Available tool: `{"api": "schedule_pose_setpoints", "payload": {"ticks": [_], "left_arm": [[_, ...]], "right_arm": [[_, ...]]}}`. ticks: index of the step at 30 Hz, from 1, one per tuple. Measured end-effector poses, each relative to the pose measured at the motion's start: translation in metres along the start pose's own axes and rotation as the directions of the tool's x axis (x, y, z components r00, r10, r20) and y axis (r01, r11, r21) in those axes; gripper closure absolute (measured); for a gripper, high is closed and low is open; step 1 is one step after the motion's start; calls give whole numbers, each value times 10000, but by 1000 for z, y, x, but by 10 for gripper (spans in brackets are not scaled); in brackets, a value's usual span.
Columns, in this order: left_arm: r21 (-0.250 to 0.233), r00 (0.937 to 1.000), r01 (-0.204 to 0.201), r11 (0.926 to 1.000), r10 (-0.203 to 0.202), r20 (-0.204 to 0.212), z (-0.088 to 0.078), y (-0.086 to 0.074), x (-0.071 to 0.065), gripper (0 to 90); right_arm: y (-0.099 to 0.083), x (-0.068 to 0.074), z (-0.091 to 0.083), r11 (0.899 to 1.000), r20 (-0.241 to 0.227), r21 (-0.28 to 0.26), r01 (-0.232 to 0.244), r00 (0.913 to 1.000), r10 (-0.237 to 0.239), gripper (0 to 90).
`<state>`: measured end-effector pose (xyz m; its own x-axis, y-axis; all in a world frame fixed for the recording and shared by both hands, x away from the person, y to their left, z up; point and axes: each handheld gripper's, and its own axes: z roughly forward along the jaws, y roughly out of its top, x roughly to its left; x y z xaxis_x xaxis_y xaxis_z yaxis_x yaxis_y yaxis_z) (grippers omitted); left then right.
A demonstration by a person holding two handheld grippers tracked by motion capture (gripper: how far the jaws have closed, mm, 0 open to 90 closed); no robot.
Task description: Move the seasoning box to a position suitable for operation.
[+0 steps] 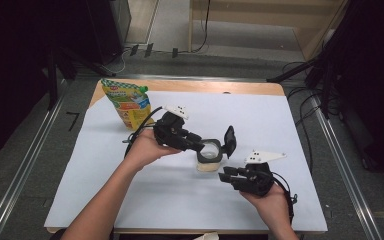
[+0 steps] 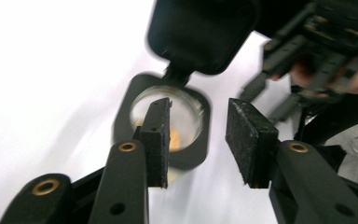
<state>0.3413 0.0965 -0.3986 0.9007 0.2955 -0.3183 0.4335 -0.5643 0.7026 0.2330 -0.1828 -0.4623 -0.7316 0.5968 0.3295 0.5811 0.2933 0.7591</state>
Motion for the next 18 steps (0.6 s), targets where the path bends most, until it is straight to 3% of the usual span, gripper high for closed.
{"api": "schedule_pose_setpoints", "payload": {"ticks": [11,12,18], "left_arm": [[-663,9951,471,9967,-526,-841,-36,-19,10,497],[-683,9911,557,9961,-635,-1171,-43,-24,13,492],[-666,9851,794,9946,-885,-1476,-58,-35,18,477]], "right_arm": [[3,17,16,9908,-248,359,1307,9912,-1299,583],[4,17,18,9879,-317,346,1513,9881,-1502,576],[6,19,26,9871,-634,448,1538,9865,-1509,563]]}}
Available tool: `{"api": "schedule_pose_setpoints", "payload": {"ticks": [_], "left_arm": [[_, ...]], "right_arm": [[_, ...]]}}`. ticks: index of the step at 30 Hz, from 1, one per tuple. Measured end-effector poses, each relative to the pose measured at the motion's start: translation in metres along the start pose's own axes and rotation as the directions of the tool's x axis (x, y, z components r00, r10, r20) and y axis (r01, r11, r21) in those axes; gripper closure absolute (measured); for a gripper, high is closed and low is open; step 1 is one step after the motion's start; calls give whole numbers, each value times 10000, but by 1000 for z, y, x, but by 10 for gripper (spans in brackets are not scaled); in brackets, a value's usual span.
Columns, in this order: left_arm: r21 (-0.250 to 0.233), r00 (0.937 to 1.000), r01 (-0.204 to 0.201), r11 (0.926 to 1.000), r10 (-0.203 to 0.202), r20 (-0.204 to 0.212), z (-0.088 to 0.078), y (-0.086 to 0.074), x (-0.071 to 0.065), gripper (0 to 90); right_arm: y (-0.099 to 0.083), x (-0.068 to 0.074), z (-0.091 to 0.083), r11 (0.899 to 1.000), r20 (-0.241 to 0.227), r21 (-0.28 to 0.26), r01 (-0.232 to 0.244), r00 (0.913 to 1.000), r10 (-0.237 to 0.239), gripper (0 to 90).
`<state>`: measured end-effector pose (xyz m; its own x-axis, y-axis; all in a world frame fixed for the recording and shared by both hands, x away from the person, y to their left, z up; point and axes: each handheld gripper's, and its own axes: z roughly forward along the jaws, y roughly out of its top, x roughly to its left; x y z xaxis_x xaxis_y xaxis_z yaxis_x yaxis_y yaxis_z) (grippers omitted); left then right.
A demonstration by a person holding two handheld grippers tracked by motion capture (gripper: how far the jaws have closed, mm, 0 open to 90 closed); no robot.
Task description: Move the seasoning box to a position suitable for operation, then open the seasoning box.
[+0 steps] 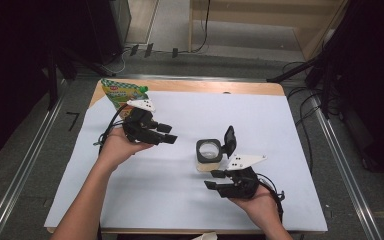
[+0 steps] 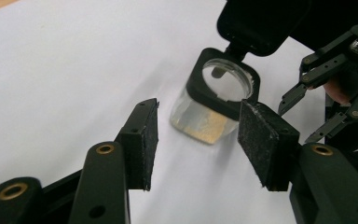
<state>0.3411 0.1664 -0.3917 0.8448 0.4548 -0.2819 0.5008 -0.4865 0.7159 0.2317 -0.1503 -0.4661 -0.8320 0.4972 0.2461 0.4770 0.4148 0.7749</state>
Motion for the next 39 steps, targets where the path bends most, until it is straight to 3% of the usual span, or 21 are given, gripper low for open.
{"api": "schedule_pose_setpoints", "payload": {"ticks": [7,13,20,27,39], "left_arm": [[-291,9972,682,9972,-691,-302,-21,-13,14,473],[-227,9950,815,9964,-827,-558,-26,-18,22,488],[-547,9903,1042,9931,-1087,-865,-42,-27,37,508],[-594,9844,1126,9919,-1195,-1289,-51,-31,48,470],[-578,9769,1378,9888,-1453,-1566,-64,-40,64,476]], "right_arm": [[3,0,8,9998,-158,169,143,9998,-141,553],[5,1,11,9991,-183,261,323,9993,-318,542],[4,0,11,9990,-161,364,255,9996,-249,538],[3,0,11,9991,-156,372,220,9996,-214,536],[2,-1,13,9987,-116,468,181,9998,-176,531]]}}
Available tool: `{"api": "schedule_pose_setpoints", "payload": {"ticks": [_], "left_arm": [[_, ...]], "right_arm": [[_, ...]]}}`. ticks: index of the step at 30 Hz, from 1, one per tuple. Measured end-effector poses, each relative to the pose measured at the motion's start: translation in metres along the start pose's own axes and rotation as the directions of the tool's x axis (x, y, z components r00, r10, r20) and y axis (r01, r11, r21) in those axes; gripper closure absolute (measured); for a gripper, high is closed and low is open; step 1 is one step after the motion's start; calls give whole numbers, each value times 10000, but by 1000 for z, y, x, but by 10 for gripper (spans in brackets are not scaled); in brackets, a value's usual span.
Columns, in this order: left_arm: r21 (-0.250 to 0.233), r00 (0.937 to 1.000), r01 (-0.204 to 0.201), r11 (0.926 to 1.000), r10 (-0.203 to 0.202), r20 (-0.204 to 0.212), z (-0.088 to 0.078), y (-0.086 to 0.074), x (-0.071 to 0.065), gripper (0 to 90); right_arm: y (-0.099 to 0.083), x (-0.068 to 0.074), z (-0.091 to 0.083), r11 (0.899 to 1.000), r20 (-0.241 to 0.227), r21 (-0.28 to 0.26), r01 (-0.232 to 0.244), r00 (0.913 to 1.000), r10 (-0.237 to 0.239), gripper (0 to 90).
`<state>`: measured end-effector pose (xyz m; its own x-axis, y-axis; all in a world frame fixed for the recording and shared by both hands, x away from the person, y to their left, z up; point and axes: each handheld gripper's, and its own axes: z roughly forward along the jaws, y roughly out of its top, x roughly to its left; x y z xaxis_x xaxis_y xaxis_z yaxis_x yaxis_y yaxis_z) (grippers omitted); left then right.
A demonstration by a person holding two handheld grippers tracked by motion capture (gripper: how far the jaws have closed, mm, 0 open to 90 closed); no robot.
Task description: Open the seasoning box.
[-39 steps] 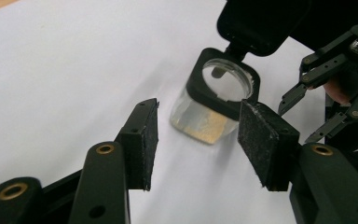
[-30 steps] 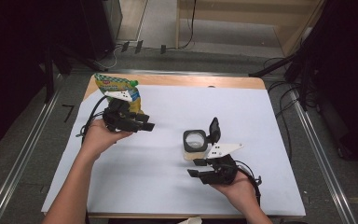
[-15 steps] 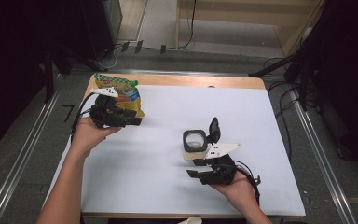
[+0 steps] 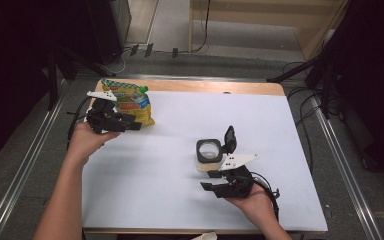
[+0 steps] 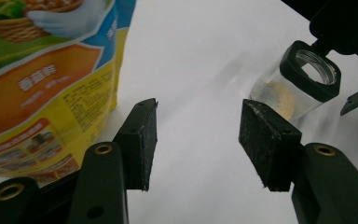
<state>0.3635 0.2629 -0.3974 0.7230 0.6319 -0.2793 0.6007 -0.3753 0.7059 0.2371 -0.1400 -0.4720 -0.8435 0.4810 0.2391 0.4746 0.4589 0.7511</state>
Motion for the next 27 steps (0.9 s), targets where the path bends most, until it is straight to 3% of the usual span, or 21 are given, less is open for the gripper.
{"api": "schedule_pose_setpoints", "payload": {"ticks": [3,6,11,23,27], "left_arm": [[-144,9993,316,9994,-319,-176,-4,-1,7,482],[-49,9989,213,9998,-215,-417,-5,1,8,481],[-186,9984,462,9988,-467,-310,-18,2,24,488],[-330,9946,367,9988,-397,-961,-47,6,54,496],[-365,9913,540,9979,-580,-1185,-56,9,66,493]], "right_arm": [[0,1,1,10000,-42,-10,1,10000,-1,529],[0,1,0,10000,-52,-47,14,10000,-14,529],[1,0,-2,9999,2,-142,-86,10000,86,528],[0,2,-2,10000,-16,-93,-11,10000,11,528],[-1,4,-1,10000,-36,-80,-29,10000,29,526]]}}
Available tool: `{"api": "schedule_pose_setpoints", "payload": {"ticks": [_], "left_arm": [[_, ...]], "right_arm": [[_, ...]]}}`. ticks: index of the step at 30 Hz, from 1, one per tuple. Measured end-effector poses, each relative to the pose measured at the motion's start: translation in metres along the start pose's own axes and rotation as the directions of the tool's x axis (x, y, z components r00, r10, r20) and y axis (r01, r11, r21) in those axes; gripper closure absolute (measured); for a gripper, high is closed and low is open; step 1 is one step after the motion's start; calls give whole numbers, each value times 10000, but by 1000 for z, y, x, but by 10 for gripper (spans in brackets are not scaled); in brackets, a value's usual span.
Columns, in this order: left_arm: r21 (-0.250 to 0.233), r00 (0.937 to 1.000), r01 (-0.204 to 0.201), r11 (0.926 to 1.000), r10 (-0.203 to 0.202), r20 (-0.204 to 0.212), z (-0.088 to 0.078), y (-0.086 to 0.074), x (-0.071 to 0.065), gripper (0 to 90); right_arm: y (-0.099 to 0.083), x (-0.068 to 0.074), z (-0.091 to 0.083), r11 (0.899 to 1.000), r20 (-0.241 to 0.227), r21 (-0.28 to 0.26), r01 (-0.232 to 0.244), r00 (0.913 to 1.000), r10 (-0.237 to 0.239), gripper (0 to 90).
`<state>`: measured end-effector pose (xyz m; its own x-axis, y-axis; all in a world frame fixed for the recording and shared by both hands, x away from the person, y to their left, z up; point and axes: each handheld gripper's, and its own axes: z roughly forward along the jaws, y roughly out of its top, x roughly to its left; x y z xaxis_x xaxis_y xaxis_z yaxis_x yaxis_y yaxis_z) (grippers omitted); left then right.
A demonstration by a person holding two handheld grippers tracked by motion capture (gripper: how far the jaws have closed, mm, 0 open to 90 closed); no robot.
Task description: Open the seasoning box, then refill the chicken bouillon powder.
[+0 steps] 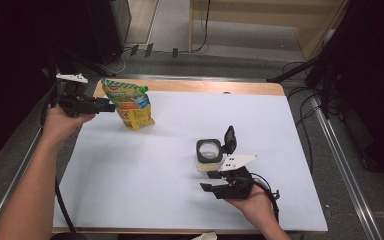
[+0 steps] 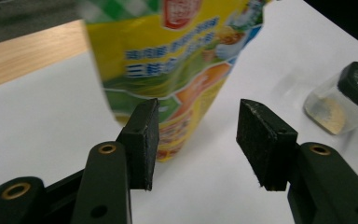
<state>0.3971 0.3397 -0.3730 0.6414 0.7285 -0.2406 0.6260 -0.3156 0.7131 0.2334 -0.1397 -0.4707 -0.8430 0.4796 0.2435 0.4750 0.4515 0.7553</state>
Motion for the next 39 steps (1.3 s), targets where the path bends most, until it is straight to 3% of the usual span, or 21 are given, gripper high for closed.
{"api": "schedule_pose_setpoints", "payload": {"ticks": [5,9,10,13,20,25,30,34,35,39], "left_arm": [[-2,9997,115,9999,-115,-213,-3,3,10,477],[27,9998,186,9998,-186,-120,-1,8,19,444],[-220,9999,131,9997,-131,-4,2,9,22,430],[-284,9998,126,9995,-122,148,9,12,27,406],[-149,9981,-64,9999,73,608,29,19,24,411],[-132,9986,-213,9997,219,486,35,24,21,419],[-43,9973,-255,9997,258,689,35,25,18,474],[-62,9940,-422,9991,426,1010,34,26,13,624],[-76,9910,-637,9979,642,1174,35,28,7,642],[159,9927,-511,9986,491,1103,37,31,1,690]], "right_arm": [[-1,0,1,10000,25,44,-9,10000,9,526],[-1,1,1,10000,15,84,-38,10000,37,526],[-1,1,2,9999,9,105,27,10000,-27,525],[0,1,2,10000,-40,37,23,10000,-23,524],[0,0,7,9999,-124,150,31,9999,-29,524],[1,0,6,9999,-135,113,67,9999,-65,524],[2,-2,7,9999,-150,120,40,9999,-38,524],[1,-1,8,9998,-145,174,76,9999,-74,524],[1,-1,8,9998,-135,179,74,9999,-71,524],[1,-1,7,9998,-88,163,76,9999,-75,524]]}}
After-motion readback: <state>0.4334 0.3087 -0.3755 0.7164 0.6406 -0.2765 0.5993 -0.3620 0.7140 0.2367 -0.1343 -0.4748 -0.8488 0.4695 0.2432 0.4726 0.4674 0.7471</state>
